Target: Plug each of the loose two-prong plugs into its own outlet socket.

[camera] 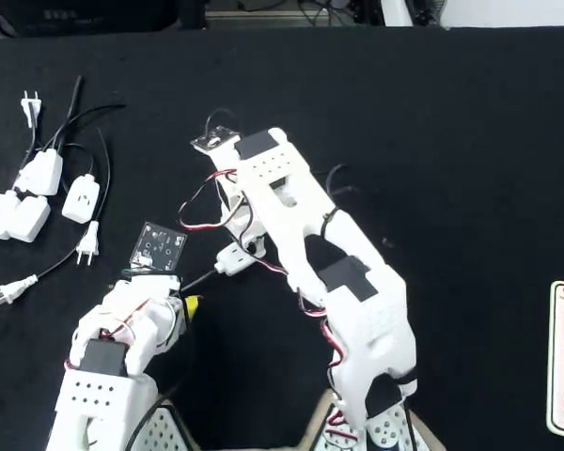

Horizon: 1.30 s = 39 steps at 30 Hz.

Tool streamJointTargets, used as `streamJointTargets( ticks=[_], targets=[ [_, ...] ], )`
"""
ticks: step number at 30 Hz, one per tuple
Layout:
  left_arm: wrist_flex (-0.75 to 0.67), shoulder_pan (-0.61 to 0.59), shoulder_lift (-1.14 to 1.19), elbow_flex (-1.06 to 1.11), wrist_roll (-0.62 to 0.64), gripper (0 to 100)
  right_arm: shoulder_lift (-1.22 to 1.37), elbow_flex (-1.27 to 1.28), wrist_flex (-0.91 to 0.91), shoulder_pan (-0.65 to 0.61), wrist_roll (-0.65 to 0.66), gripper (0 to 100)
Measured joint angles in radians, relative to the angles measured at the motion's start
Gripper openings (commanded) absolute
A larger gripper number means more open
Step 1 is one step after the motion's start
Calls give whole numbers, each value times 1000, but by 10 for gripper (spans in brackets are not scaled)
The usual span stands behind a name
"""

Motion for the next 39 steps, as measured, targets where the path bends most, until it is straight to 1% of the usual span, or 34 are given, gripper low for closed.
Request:
streamJointTargets(
  ticks=[6, 7, 11, 12, 17, 21, 24, 28, 30, 36, 39],
  targets=[
    [0, 0, 2, 0, 0, 230, 12, -20, 2, -11, 0, 14],
    [0, 0, 2, 0, 0, 230, 14, -23, 3, -11, 0, 27],
    [0, 0, -3, -6, 0, 230, 15, -23, 3, -12, 0, 160],
    [0, 0, 3, -11, 0, 230, 23, -23, 3, -15, 0, 178],
    [0, 2, -2, -12, 0, 230, 8, -25, 2, -32, 37, 166],
    [0, 0, 2, -14, 0, 230, -87, -23, 0, -37, 54, 167],
    [0, -66, 2, -44, 3, 230, -198, -11, 11, -37, 84, 177],
    [0, -189, 2, -86, 98, 230, -293, 43, 12, -37, 195, 223],
    [-18, -262, 2, -98, 149, 230, -319, 69, 12, -38, 284, 224],
    [-74, -462, 2, -107, 311, 230, -341, 137, 11, -97, 591, 225],
    [-74, -520, 2, -130, 365, 230, -341, 203, -15, -124, 677, 225]
  ],
)
